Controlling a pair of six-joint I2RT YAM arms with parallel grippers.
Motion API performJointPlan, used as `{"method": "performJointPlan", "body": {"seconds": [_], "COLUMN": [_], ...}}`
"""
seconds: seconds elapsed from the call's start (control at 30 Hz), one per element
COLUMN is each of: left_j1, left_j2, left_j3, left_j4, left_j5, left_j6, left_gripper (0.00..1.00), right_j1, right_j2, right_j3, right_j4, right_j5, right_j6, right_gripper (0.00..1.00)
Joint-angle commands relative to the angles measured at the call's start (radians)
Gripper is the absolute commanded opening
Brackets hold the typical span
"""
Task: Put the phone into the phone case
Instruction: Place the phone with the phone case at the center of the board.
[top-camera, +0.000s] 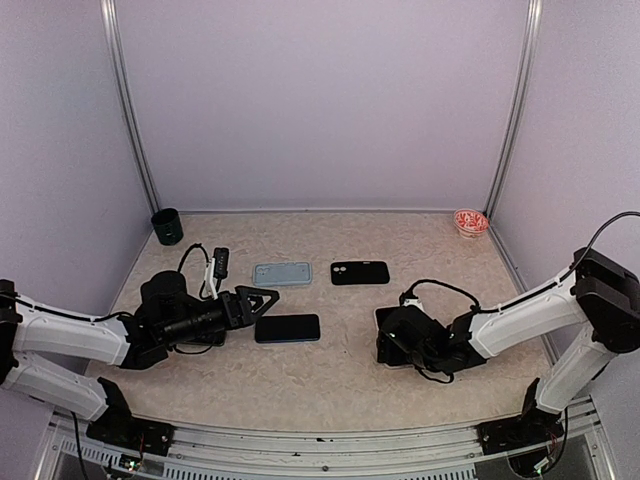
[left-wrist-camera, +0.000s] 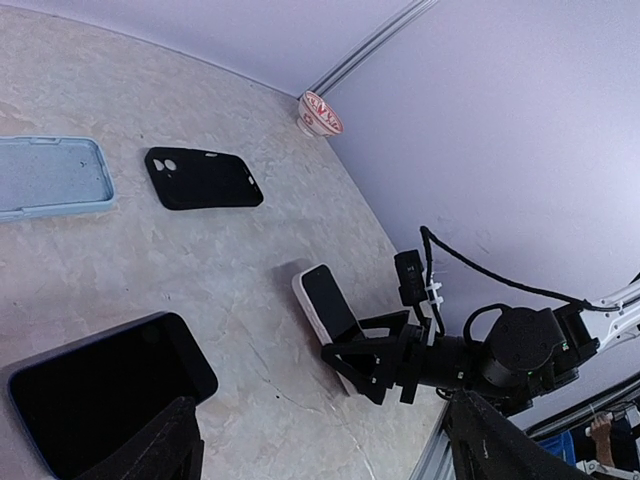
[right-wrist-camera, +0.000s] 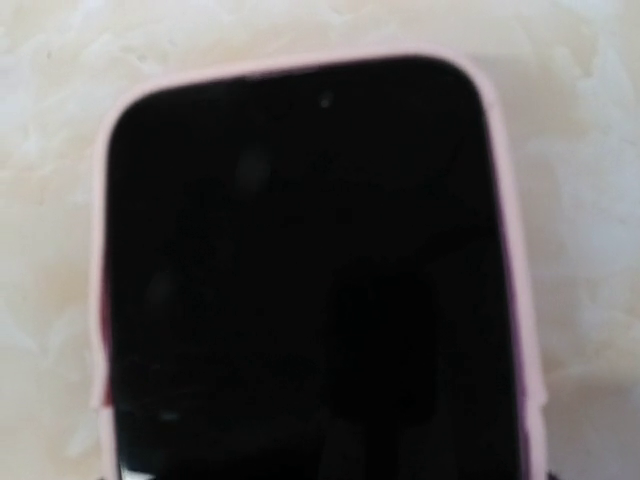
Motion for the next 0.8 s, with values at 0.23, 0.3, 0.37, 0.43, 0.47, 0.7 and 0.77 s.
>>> {"method": "performJointPlan", "body": {"seconds": [0.23,0.3,0.37,0.43,0.47,0.7,0.77], "left_j1": [0.012,0.013,0.014,0.016,0.016,0.018,0.018], "left_j2": [0.008,0.009,0.01,0.012,0.012,0.019,0.022], "left_j3": [-0.017,-0.02,-0.022,-0.022,-0.023,-0.035,-0.038], "left_j4": [0.018,0.021,0.023,0.025,0.026,0.048,0.053], "left_j5": [-0.002,-0.002,-0.002,-0.002,-0.002,-0.004,-0.003], "left_j6": [-0.015,-0.017,-0.018,-0.02,-0.02,-0.027,-0.03], "left_gripper": [0.83,0.83,0.83,0.83,0.83,0.83,0.83], "right_j1": [-0.006,-0.006,-0.006,-0.006,-0.005,0.012,0.015], "right_j2": [0.025,0.024,0.021,0.017,0.012,-0.039,-0.048], "right_j3": [0.035,0.037,0.038,0.038,0.038,0.04,0.04], "right_j4": [0.013,0.013,0.011,0.011,0.011,-0.053,-0.065], "right_j5": [0.002,-0.001,-0.011,-0.018,-0.023,-0.001,0.003], "right_j6": [0.025,0.024,0.021,0.023,0.022,0.03,0.034], "right_gripper": [0.89,0.89,0.9,0.9,0.9,0.91,0.91]}}
